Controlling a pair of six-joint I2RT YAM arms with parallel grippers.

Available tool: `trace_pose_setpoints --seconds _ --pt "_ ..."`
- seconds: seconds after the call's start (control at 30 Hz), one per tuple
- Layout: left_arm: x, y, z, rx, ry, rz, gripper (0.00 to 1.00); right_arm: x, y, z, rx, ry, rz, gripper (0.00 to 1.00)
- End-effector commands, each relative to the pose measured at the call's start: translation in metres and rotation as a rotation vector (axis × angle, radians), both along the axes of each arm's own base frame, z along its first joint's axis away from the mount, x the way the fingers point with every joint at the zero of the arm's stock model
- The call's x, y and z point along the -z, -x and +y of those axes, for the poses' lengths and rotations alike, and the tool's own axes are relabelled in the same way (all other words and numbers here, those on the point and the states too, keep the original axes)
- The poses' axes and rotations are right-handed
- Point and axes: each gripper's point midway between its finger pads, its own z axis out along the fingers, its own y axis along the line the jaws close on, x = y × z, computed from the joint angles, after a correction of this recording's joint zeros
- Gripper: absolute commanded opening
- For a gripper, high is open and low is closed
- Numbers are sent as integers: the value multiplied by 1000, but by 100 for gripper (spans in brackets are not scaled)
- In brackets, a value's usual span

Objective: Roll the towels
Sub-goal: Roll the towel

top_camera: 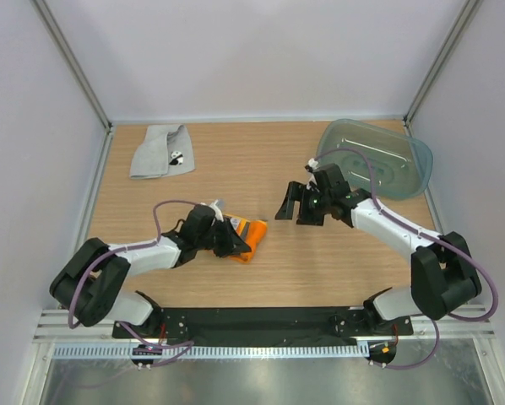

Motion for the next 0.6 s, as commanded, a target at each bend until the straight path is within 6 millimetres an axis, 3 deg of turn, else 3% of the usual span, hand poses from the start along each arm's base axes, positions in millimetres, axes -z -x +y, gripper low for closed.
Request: trace_pose_setpoints --seconds 0.0,0.33,0.57 --pt "-18 3 -15 -23 223 65 0 -17 10 30 -57 -148 -28 84" --pt "-15 -10 4 -216 332 130 0 10 34 85 -139 -225 6 84" --pt "9 -10 31 -336 247 193 0 45 32 103 -144 -159 35 81"
